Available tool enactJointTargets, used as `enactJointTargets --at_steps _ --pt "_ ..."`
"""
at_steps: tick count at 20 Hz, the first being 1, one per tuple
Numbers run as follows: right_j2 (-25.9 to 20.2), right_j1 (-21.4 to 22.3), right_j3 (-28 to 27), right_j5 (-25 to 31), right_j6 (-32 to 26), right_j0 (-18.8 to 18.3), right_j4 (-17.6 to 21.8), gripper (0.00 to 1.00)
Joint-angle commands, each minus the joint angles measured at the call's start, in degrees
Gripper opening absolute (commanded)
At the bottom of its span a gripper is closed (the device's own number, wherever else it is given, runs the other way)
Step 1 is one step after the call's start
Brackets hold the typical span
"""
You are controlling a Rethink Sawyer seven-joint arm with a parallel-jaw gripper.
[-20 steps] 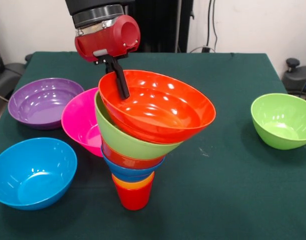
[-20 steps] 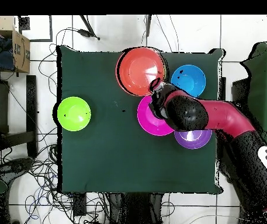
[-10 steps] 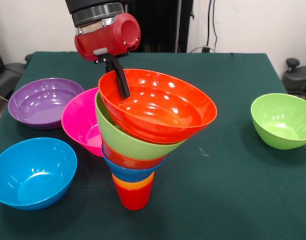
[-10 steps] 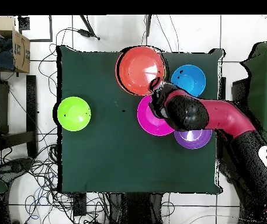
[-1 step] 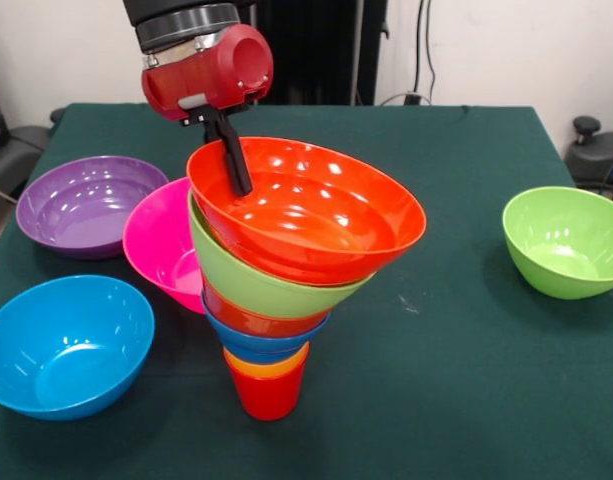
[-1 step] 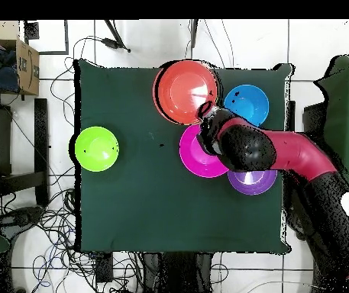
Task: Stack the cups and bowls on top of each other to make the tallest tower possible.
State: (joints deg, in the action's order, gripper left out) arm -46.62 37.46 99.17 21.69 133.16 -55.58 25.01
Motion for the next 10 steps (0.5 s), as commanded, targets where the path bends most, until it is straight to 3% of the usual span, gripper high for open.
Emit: enactJointTargets --at_steps 1,10 --pt "-1.2 -1.8 -2.9 1.0 -8.5 -0.3 3.1 0.0" --pt "-0.9 -2.0 -2.5 -0.5 -6.8 0.5 3.7 0.0"
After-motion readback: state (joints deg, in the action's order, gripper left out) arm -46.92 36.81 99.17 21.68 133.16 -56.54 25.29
